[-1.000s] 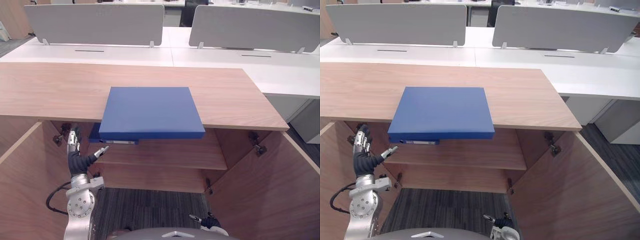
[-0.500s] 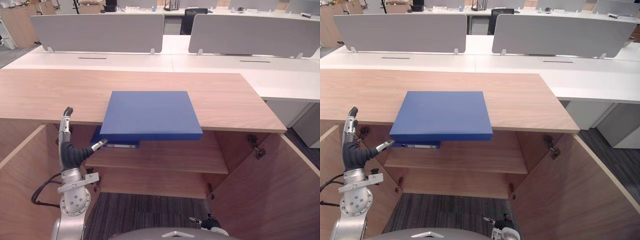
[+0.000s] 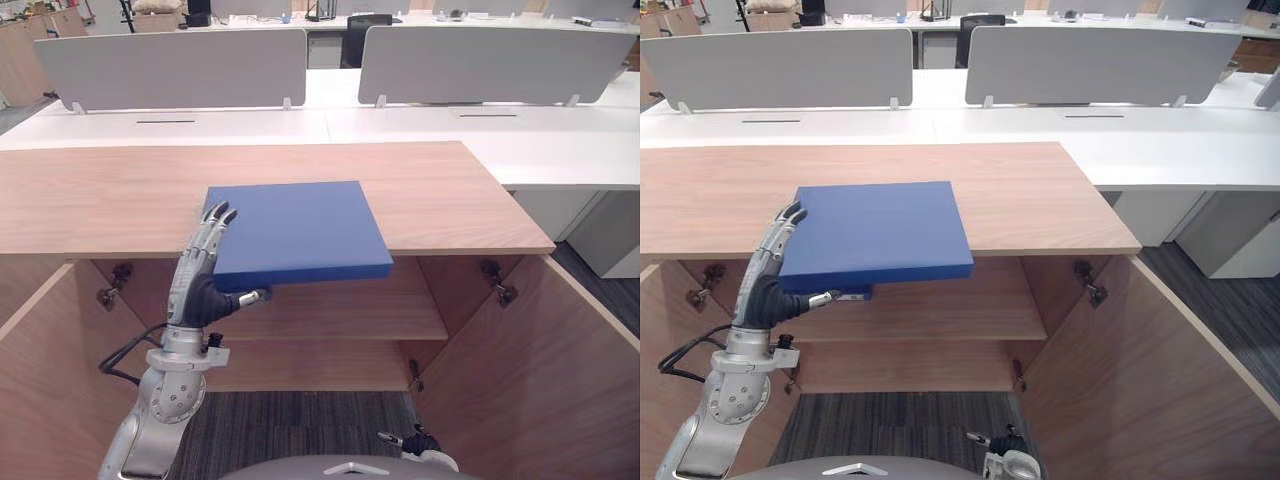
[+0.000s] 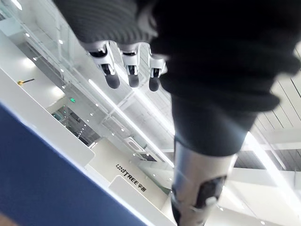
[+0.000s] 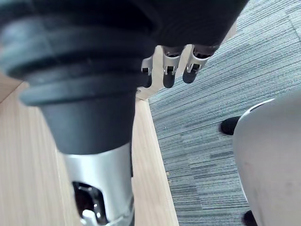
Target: Walk over to the cabinet, pick up the folder, carry it to the office cabinet, place the folder inside the office cabinet, then close the office cabinet door
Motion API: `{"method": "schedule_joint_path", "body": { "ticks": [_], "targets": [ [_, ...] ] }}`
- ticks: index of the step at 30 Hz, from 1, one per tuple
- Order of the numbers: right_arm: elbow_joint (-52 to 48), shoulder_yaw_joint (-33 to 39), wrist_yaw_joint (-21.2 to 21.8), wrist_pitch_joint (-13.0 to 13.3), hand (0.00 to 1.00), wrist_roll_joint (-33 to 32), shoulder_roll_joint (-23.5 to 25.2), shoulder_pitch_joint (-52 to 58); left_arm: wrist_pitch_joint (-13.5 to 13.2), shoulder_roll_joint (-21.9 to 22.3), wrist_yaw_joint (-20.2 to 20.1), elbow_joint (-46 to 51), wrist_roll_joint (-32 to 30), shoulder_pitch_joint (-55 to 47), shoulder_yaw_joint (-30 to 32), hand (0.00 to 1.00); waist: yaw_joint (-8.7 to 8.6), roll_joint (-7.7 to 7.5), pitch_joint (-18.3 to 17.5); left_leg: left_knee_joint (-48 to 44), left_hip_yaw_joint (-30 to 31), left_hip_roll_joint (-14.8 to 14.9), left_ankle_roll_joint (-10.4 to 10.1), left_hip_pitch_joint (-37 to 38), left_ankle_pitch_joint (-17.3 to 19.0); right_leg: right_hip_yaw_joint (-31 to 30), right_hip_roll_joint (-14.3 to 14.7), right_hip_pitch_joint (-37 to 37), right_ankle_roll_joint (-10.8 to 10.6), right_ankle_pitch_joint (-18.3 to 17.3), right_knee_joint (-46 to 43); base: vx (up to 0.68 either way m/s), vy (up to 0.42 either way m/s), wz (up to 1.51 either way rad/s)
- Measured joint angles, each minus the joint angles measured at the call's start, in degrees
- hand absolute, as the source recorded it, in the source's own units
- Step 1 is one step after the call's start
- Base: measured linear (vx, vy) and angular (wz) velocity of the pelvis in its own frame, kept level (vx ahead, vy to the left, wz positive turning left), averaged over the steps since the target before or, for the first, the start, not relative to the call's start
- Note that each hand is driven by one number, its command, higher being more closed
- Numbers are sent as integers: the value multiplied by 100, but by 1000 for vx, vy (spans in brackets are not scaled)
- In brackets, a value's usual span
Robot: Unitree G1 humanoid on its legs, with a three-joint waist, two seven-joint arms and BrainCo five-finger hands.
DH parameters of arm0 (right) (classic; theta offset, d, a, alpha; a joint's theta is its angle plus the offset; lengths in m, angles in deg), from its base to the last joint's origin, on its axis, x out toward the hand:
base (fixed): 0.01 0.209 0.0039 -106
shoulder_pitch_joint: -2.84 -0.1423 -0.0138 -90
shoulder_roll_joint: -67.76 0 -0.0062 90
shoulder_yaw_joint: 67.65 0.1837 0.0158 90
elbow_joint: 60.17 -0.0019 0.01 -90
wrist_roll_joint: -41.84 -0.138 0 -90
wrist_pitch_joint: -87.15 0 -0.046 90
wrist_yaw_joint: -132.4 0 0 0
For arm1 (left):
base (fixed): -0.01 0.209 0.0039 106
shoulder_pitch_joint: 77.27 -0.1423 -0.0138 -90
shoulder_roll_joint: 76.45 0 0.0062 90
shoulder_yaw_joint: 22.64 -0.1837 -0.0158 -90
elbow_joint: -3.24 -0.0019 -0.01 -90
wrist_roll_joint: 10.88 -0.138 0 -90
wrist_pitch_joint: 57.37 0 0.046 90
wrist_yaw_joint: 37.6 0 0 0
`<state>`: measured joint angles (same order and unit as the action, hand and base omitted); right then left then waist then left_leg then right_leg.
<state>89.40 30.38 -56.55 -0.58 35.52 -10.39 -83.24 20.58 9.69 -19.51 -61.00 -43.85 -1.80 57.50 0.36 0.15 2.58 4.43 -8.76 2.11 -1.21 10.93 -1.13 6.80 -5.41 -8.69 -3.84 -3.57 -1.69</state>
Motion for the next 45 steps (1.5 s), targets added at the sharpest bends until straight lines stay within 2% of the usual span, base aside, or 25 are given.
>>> {"method": "schedule_joint_path", "body": {
  "ticks": [3,13,21,24,30,31,36,45],
  "targets": [
    [1,-10,-1,-4,0,0,-64,-6,-3,-151,-12,-165,-288,167,-183,0,-26,1,3,1,101,-19,-5,13,15,-4,-11,-44,-13,54,89,0,0,0],
    [2,-9,-2,-25,0,-4,-133,12,201,-268,58,-533,-1641,401,-508,0,-118,-10,6,4,98,-45,10,18,26,2,-31,-121,-24,139,262,0,0,0],
    [2,-8,11,-27,0,-30,-158,22,394,-250,234,-759,-2135,453,-612,0,-204,-12,8,6,88,-48,11,16,39,1,-31,-146,-35,166,336,0,0,0],
    [2,-10,16,-30,0,-64,-174,44,569,-169,309,-1000,-2256,537,-597,0,-213,-12,8,8,88,-48,11,13,42,5,-31,-150,-37,168,347,0,0,0],
    [1,-8,21,-34,0,-128,-187,74,758,-4,329,-1126,-2541,565,-544,0,-232,-14,8,12,87,-47,12,5,51,8,-31,-151,-44,172,363,0,0,0],
    [1,-6,25,-34,0,-128,-190,79,789,33,336,-1133,-2593,565,-520,100,-233,-14,8,13,87,-47,12,2,52,9,-30,-152,-77,192,370,0,0,0],
    [-7,1,40,-36,0,-132,-204,118,911,89,365,-1243,-2807,566,-322,100,-235,-14,7,42,87,-47,10,-7,53,14,-29,-154,-90,204,390,0,0,0],
    [-14,15,139,-40,0,-251,-207,169,906,194,553,-1278,-2863,708,39,100,-277,-28,-2,44,82,-46,11,-6,54,13,-29,-178,-77,224,436,0,0,0]
  ]
}}
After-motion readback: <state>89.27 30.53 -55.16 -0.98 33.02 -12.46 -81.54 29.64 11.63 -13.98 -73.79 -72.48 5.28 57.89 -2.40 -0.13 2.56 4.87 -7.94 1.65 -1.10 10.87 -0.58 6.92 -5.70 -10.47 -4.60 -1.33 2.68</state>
